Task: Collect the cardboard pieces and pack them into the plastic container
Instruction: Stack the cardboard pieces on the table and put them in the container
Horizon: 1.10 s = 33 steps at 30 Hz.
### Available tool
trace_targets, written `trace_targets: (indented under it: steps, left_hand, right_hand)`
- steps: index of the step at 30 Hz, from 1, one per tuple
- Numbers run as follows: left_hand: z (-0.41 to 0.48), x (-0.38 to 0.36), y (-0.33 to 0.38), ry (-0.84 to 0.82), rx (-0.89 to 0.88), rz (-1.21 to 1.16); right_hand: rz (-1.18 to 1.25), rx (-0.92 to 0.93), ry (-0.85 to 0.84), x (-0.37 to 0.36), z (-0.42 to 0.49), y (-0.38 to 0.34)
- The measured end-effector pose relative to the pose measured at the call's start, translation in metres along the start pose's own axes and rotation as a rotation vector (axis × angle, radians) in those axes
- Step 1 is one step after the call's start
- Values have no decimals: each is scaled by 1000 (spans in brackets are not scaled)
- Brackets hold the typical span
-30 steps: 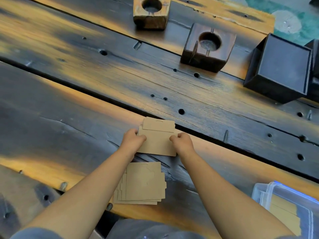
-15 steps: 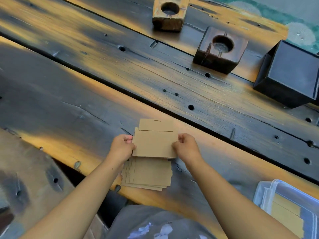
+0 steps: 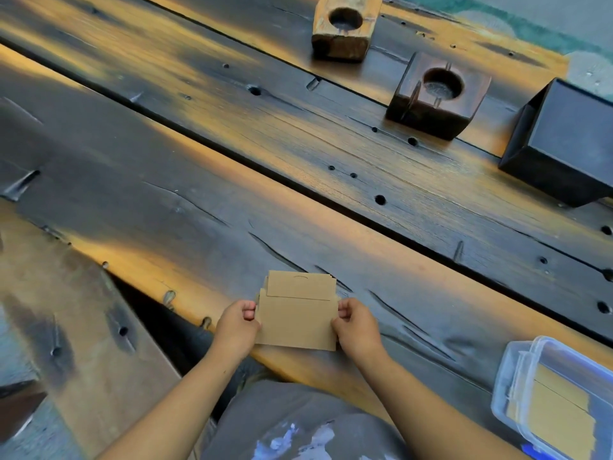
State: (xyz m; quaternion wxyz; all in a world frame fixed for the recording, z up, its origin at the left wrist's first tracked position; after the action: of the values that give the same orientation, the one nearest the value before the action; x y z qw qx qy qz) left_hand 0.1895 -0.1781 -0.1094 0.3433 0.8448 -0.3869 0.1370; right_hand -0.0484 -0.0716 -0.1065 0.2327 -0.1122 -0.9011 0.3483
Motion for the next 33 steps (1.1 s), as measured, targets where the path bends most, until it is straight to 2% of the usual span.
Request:
trace_targets:
  steps: [8,14,19,26,33]
  left_hand:
    - [-2,14,2,41,-40,77]
    - [0,-7,2,-97,26,17]
    - [-3,-17,13,-184,0,35]
    - [-32,-44,63,-239,-180,96]
    - [-96,-129,132,-286,-328,124]
  right_hand:
    - [-16,35,34,11,5,0]
    - [106,-195,-61,-10,5,16]
    - [111,-212,-50,-6,3,12]
    - [177,-99,54,68,-15,8]
    - [253,-17,198,188,-56,40]
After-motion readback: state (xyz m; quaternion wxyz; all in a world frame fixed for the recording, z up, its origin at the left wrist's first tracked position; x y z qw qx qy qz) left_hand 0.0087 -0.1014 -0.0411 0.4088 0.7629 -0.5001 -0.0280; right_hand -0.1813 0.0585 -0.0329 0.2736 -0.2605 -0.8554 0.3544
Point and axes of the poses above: each hand's wrist, its own z-axis towards the middle knuckle, its own x-axis out of the back of the hand, y = z × x, the point moved 10 cm from there along z, towards the middle knuckle, and after that the axes turned 9 degrees about z, right-handed, at the moved point
